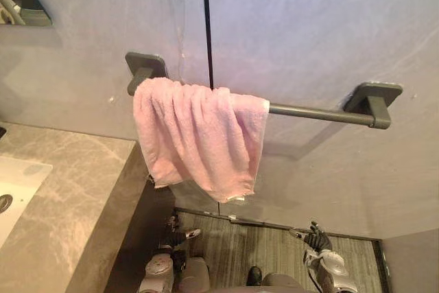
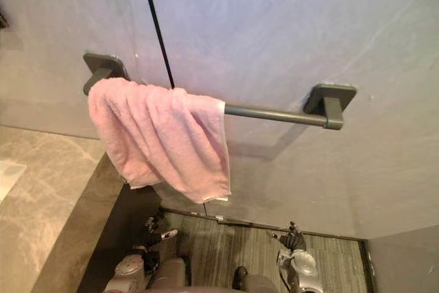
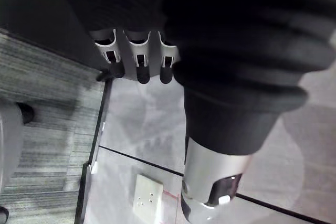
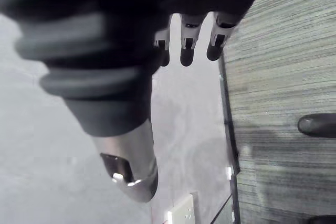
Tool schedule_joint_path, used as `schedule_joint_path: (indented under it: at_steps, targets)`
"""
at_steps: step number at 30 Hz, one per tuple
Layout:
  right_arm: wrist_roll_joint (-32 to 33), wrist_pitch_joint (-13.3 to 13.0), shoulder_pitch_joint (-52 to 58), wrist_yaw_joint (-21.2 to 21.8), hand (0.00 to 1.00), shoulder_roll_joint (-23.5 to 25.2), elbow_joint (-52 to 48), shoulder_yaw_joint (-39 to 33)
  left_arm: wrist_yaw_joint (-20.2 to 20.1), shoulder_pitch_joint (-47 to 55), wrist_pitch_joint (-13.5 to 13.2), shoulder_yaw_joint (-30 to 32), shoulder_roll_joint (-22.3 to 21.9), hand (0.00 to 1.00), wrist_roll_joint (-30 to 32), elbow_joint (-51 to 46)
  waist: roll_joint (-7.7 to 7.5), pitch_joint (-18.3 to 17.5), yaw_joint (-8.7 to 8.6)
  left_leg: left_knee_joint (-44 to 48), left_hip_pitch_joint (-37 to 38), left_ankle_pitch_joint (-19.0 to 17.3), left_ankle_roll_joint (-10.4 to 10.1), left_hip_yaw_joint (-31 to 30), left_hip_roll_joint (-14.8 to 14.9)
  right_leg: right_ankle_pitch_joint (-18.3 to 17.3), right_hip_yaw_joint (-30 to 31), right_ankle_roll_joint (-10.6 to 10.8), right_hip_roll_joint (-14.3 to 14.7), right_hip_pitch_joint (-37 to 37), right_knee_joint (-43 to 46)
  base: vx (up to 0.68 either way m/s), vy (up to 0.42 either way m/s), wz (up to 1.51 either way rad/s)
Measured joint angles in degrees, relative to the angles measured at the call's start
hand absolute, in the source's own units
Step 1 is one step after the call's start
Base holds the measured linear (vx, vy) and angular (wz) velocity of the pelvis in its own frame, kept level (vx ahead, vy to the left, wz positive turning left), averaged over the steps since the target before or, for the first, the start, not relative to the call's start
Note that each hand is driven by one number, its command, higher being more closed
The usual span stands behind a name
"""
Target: Organize washtable
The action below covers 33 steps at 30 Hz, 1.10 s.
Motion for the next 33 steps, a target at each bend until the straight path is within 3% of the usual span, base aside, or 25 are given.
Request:
schedule_joint_path:
  at_steps: [5, 12, 21, 28, 33]
  targets:
    - [-0.3, 0.2, 1.6, 0.0, 0.0, 0.3, 1.0, 0.0, 0.0, 0.5, 0.0, 0.0, 1.0, 0.0, 0.0, 1.5, -0.44, -1.0, -0.17, -4.1, 3.7, 0.7, 0.9, 1.8, -2.1, 0.2, 1.7, 1.1, -1.0, 1.6, -2.0, 0.08, 0.065, -0.15]
    - [-0.3, 0.2, 1.5, 0.0, 0.0, -0.6, 5.1, 0.0, 0.1, 1.4, 0.0, -0.2, 1.7, 0.0, -0.1, 0.8, -0.61, -1.6, -0.19, -9.0, 6.4, 2.8, 1.1, 1.4, -2.9, 0.6, 1.7, 0.9, -1.2, 2.8, -3.6, 0.02, 0.001, 0.0]
    - [-0.3, 0.0, 2.1, 0.1, 0.0, -3.4, 4.3, 0.0, 0.0, 10.7, -0.8, 0.4, 4.9, 0.0, -3.0, -27.9, -0.54, -1.9, -0.06, -14.4, 8.5, 6.6, 2.1, -1.4, -4.5, 1.7, 0.9, 1.0, -2.2, 3.3, -4.0, -0.06, 0.009, 0.08]
    - [-1.5, 0.0, 4.4, 0.2, 0.0, -2.9, 2.1, 0.1, -0.1, 15.0, -1.5, 0.7, 4.7, 0.0, -4.2, -40.0, -0.6, -2.6, 1.36, -15.9, 8.6, 7.4, 2.0, -1.7, -4.8, 1.6, 0.8, 1.7, -2.7, 2.7, -4.1, -0.07, 0.014, 0.04]
    - [-2.1, 0.0, 4.3, 0.6, 0.0, -2.8, 2.1, 0.3, -0.3, 15.3, -3.5, 0.4, 4.6, 0.0, -5.2, -46.9, -0.95, -3.0, 1.43, -15.6, 8.7, 7.7, 1.8, -3.0, -5.0, 1.4, -0.3, 2.0, -2.6, 3.4, -4.1, 0.01, -0.018, 0.12]
